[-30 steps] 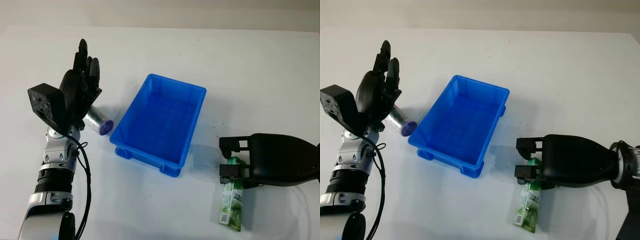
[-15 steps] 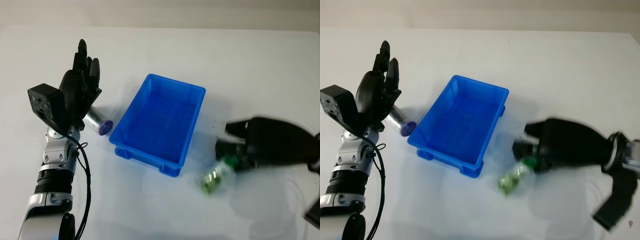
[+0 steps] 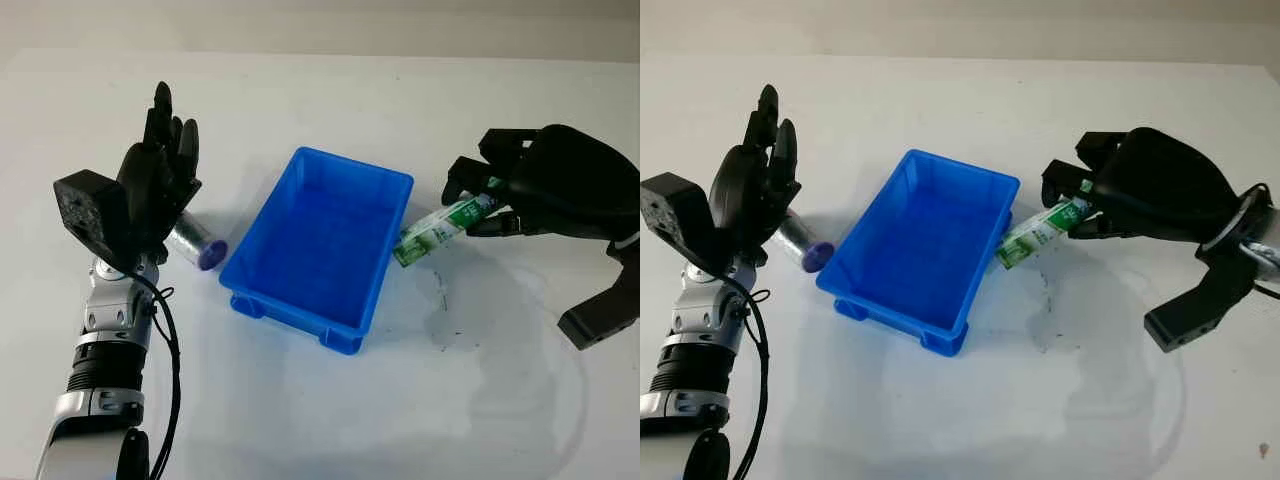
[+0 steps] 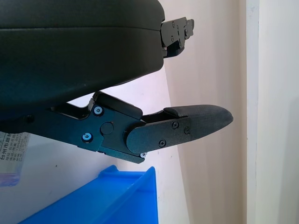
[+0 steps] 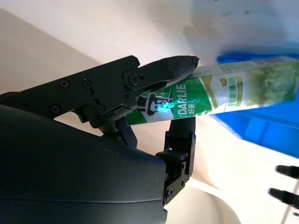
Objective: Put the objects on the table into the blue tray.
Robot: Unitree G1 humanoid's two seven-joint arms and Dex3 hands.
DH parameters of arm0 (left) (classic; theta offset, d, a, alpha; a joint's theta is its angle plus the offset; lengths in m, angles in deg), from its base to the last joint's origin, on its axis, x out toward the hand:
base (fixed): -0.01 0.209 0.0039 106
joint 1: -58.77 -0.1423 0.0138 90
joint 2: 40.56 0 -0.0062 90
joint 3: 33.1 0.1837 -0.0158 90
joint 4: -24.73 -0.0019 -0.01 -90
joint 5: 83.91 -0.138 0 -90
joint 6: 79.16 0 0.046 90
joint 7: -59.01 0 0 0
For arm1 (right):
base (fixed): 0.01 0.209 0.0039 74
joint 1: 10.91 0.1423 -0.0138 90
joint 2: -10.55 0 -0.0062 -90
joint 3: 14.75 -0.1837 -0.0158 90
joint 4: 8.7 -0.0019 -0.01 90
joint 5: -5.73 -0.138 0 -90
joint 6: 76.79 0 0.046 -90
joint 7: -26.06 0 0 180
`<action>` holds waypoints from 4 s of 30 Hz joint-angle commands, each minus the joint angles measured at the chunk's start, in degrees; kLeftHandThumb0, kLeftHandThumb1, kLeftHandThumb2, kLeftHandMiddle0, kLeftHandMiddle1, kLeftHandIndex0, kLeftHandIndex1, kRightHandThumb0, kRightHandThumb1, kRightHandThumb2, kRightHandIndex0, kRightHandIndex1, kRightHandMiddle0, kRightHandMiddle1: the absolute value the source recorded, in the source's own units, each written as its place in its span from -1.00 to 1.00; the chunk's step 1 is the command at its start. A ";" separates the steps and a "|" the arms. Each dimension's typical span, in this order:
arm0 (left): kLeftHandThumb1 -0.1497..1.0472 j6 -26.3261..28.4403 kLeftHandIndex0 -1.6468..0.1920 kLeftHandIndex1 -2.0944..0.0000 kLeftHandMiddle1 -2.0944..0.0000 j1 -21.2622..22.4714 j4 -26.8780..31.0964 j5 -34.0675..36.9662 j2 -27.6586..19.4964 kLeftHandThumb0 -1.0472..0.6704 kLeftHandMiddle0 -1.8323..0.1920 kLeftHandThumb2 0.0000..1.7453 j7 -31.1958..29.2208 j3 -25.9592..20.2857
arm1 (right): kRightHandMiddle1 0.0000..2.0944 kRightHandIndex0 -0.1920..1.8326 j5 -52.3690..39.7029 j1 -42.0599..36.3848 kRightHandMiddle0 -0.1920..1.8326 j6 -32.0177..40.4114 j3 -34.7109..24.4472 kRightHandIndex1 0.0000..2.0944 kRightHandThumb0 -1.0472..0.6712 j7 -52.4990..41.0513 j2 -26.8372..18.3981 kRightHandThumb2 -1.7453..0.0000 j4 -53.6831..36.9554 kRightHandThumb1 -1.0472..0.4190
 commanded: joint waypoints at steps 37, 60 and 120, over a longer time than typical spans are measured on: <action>1.00 0.10 1.00 1.00 1.00 -0.78 1.03 -0.32 -0.59 -0.63 1.00 -0.32 0.16 -0.22 | 1.00 0.24 1.37 15.84 0.03 20.14 14.83 1.00 -0.46 17.42 2.22 0.81 -0.39 -1.00; 1.00 0.31 1.00 1.00 1.00 -3.07 3.54 0.14 -0.20 -0.62 1.00 -0.32 1.35 -0.69 | -0.56 -0.79 -17.21 14.49 -0.96 8.23 14.21 -0.69 -0.78 -27.11 8.82 0.50 -11.53 -1.00; 1.00 -1.14 1.00 1.00 1.00 -3.48 9.23 1.15 -6.85 -0.63 1.00 -0.28 -5.12 -2.11 | -1.00 -1.00 -78.24 -16.08 -1.00 53.78 -21.93 -1.00 -0.61 -42.21 41.44 0.13 -25.65 -1.00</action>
